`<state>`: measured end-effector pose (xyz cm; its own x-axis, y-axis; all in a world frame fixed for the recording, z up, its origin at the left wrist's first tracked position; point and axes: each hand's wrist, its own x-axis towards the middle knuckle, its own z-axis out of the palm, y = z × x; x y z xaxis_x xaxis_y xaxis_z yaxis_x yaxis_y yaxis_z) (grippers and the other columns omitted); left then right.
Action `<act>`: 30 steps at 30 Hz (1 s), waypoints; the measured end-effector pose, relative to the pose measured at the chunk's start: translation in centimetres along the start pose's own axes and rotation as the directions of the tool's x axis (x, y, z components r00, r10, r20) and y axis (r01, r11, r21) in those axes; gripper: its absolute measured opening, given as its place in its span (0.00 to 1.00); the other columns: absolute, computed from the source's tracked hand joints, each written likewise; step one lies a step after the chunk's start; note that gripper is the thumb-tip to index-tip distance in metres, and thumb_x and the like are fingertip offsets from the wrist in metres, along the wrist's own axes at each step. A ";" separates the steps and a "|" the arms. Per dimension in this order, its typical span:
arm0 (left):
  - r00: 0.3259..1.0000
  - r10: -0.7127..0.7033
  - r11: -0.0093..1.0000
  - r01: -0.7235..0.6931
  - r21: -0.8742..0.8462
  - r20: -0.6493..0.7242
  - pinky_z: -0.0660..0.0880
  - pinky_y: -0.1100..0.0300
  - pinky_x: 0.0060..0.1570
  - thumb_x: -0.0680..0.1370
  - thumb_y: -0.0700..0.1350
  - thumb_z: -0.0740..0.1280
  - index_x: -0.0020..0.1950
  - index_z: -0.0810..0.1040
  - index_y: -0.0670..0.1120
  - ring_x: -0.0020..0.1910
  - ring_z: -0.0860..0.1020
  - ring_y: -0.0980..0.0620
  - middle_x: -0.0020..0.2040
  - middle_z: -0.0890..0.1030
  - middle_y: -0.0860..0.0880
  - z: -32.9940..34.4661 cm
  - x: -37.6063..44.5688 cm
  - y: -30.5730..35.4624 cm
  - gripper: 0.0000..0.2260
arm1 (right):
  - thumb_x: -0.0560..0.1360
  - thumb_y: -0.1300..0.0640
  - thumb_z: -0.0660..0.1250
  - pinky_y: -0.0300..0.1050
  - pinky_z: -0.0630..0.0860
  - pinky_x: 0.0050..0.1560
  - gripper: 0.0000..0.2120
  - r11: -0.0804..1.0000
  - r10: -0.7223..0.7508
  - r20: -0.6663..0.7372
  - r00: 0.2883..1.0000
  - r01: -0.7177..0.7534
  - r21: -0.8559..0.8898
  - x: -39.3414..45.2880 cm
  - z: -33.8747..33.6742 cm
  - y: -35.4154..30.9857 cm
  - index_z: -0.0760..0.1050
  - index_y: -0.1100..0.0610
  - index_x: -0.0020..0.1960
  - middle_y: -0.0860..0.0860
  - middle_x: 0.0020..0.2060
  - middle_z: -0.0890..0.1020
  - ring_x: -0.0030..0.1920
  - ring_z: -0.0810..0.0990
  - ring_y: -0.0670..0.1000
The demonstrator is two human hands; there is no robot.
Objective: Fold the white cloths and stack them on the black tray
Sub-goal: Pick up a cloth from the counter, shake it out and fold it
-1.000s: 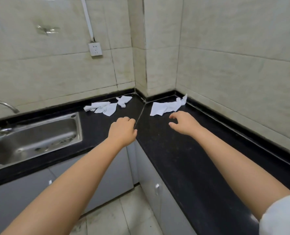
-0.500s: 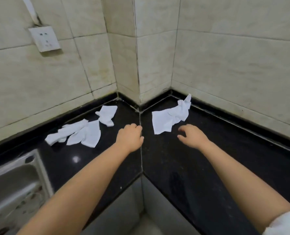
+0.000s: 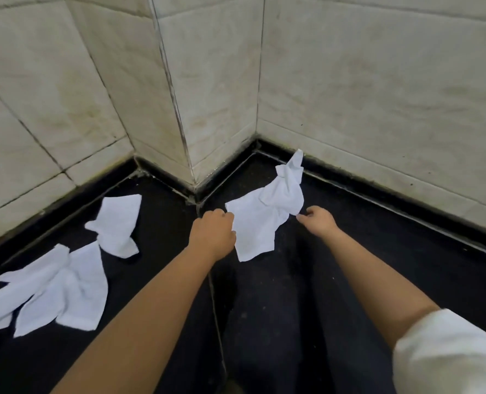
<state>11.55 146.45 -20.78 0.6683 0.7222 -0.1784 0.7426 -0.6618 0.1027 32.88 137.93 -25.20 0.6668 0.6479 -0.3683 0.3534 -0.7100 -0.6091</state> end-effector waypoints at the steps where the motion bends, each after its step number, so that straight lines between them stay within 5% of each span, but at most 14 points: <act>1: 1.000 0.002 1.000 -0.002 0.002 0.001 0.71 0.51 0.56 0.79 0.47 0.58 0.66 0.69 0.44 0.61 0.71 0.44 0.62 0.72 0.45 0.1 1.1 -0.1 0.16 | 0.76 0.55 0.63 0.50 0.70 0.61 0.24 0.995 0.051 -0.008 0.999 -0.051 0.091 1.7 0.5 -0.5 0.64 0.66 0.67 0.61 0.63 0.73 0.62 0.73 0.60; 5: 0.999 0.024 0.999 -0.024 -0.026 0.024 0.72 0.52 0.58 0.79 0.47 0.58 0.66 0.69 0.44 0.62 0.71 0.46 0.64 0.72 0.46 1.7 4.2 -0.5 0.16 | 0.74 0.58 0.64 0.51 0.71 0.60 0.29 0.879 0.287 -0.036 0.957 -0.248 0.407 7.2 2.5 -0.9 0.58 0.63 0.71 0.60 0.67 0.69 0.64 0.71 0.60; 7: 0.999 0.022 0.998 -0.020 -0.067 0.041 0.72 0.53 0.59 0.80 0.48 0.58 0.68 0.67 0.45 0.63 0.70 0.47 0.66 0.71 0.47 2.5 4.8 -0.6 0.17 | 0.72 0.64 0.62 0.49 0.73 0.48 0.11 0.824 0.335 -0.066 0.940 -0.258 0.504 8.3 3.2 -0.7 0.74 0.63 0.54 0.58 0.50 0.78 0.47 0.76 0.55; 9: 0.998 0.028 0.994 -0.022 -0.110 0.047 0.71 0.53 0.61 0.80 0.48 0.58 0.70 0.65 0.46 0.64 0.70 0.47 0.67 0.70 0.47 3.1 5.1 -0.6 0.19 | 0.71 0.67 0.58 0.47 0.68 0.36 0.07 0.906 0.170 -0.173 0.970 -0.085 0.416 7.6 2.9 -0.7 0.72 0.67 0.36 0.58 0.33 0.74 0.33 0.70 0.54; 12: 0.998 0.070 0.976 -0.068 -0.205 0.000 0.68 0.55 0.64 0.80 0.48 0.58 0.74 0.59 0.46 0.68 0.67 0.48 0.71 0.67 0.47 2.9 5.6 0.3 0.22 | 0.74 0.67 0.58 0.54 0.70 0.41 0.10 0.942 -0.323 -0.159 0.933 0.333 0.037 3.8 0.3 -0.5 0.76 0.72 0.47 0.67 0.39 0.77 0.41 0.75 0.64; 14: 0.990 0.118 0.954 -0.133 -0.270 -0.071 0.64 0.56 0.67 0.80 0.49 0.60 0.75 0.56 0.47 0.71 0.63 0.49 0.73 0.63 0.47 2.6 5.6 1.9 0.25 | 0.75 0.68 0.59 0.47 0.70 0.41 0.12 0.845 -0.530 -0.055 0.846 0.521 -0.116 -0.1 -2.1 0.2 0.78 0.65 0.53 0.59 0.37 0.76 0.41 0.75 0.58; 16: 0.978 0.198 0.918 -0.211 -0.335 -0.072 0.59 0.56 0.70 0.78 0.51 0.64 0.76 0.55 0.49 0.74 0.57 0.48 0.76 0.57 0.47 2.5 4.9 4.1 0.30 | 0.75 0.68 0.60 0.32 0.67 0.39 0.13 0.807 -0.576 0.004 0.817 0.570 -0.157 -4.6 -4.1 1.4 0.78 0.61 0.56 0.49 0.36 0.73 0.37 0.72 0.46; 18: 0.930 0.366 0.875 -0.353 -0.332 -0.024 0.60 0.53 0.69 0.75 0.52 0.66 0.72 0.64 0.50 0.73 0.61 0.46 0.74 0.62 0.44 2.8 3.6 7.1 0.27 | 0.76 0.65 0.62 0.26 0.65 0.39 0.11 0.827 -0.545 0.054 0.837 0.547 -0.132 -9.1 -5.5 2.7 0.79 0.59 0.54 0.42 0.34 0.71 0.34 0.71 0.39; 20: 0.869 0.495 0.828 -0.472 -0.301 -0.003 0.69 0.53 0.57 0.72 0.49 0.60 0.55 0.81 0.44 0.60 0.75 0.42 0.59 0.79 0.41 3.3 1.9 10.2 0.17 | 0.76 0.63 0.63 0.25 0.66 0.38 0.09 0.869 -0.478 0.061 0.876 0.482 -0.111 -13.2 -6.5 4.2 0.80 0.59 0.52 0.44 0.35 0.75 0.36 0.74 0.39; 22: 0.855 0.519 0.797 -0.484 -0.361 -0.002 0.70 0.54 0.45 0.72 0.45 0.56 0.45 0.80 0.41 0.49 0.78 0.42 0.47 0.81 0.42 3.0 0.2 12.7 0.14 | 0.75 0.64 0.63 0.30 0.67 0.38 0.07 0.896 -0.431 -0.004 0.902 0.428 -0.118 -16.3 -7.5 5.8 0.80 0.60 0.49 0.52 0.39 0.80 0.38 0.76 0.46; 26: 0.778 0.628 0.732 -0.595 -0.330 -0.011 0.71 0.54 0.46 0.76 0.39 0.58 0.52 0.77 0.43 0.50 0.76 0.42 0.51 0.80 0.42 0.8 -2.2 15.3 0.09 | 0.73 0.67 0.63 0.38 0.66 0.41 0.09 0.941 -0.292 -0.209 0.933 0.241 -0.238 -20.5 -10.4 9.2 0.80 0.63 0.50 0.58 0.45 0.81 0.47 0.78 0.56; 30: 0.719 0.657 0.703 -0.693 -0.162 -0.225 0.69 0.52 0.43 0.76 0.38 0.59 0.50 0.75 0.39 0.50 0.76 0.39 0.50 0.78 0.38 -3.7 -3.6 18.4 0.07 | 0.73 0.66 0.62 0.43 0.67 0.44 0.10 0.953 -0.246 -0.519 0.819 0.107 -0.284 -22.0 -14.7 9.3 0.80 0.65 0.49 0.64 0.47 0.82 0.51 0.78 0.60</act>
<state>22.99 132.45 -14.68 0.9788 0.1296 0.1589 0.0660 -0.9328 0.3542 31.19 113.06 -12.40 0.7991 0.5623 0.2128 0.5945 -0.6858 -0.4199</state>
